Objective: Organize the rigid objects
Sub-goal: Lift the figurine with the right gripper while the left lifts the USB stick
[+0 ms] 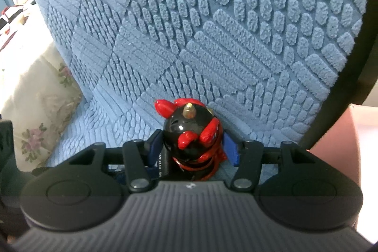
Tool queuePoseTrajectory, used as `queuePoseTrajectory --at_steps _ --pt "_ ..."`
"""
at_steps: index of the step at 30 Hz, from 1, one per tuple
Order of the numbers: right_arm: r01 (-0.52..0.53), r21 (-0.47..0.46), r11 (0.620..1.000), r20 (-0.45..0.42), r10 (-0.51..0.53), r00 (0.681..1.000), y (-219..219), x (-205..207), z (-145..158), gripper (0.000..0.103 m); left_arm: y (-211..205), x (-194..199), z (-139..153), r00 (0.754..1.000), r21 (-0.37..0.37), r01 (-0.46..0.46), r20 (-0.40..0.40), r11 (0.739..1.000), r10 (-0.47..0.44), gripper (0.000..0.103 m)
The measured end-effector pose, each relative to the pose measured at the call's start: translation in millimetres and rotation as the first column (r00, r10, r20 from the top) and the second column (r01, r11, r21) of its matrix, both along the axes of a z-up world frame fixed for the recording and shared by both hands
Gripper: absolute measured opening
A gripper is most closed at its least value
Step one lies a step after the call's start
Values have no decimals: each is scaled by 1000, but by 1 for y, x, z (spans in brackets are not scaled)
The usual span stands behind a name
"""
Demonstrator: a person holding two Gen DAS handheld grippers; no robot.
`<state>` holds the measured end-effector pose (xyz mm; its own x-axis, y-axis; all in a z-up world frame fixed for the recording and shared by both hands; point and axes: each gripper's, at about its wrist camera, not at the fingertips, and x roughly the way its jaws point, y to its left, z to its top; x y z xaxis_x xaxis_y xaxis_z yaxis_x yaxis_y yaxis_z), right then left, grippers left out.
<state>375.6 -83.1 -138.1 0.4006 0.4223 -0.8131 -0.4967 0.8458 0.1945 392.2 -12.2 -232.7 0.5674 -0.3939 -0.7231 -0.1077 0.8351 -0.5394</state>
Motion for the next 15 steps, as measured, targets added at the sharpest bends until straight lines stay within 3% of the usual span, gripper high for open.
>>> queuePoseTrajectory --at_steps 15 --pt "47 14 999 -47 -46 998 -16 -42 9 57 27 -70 8 998 -47 -36 -58 998 33 28"
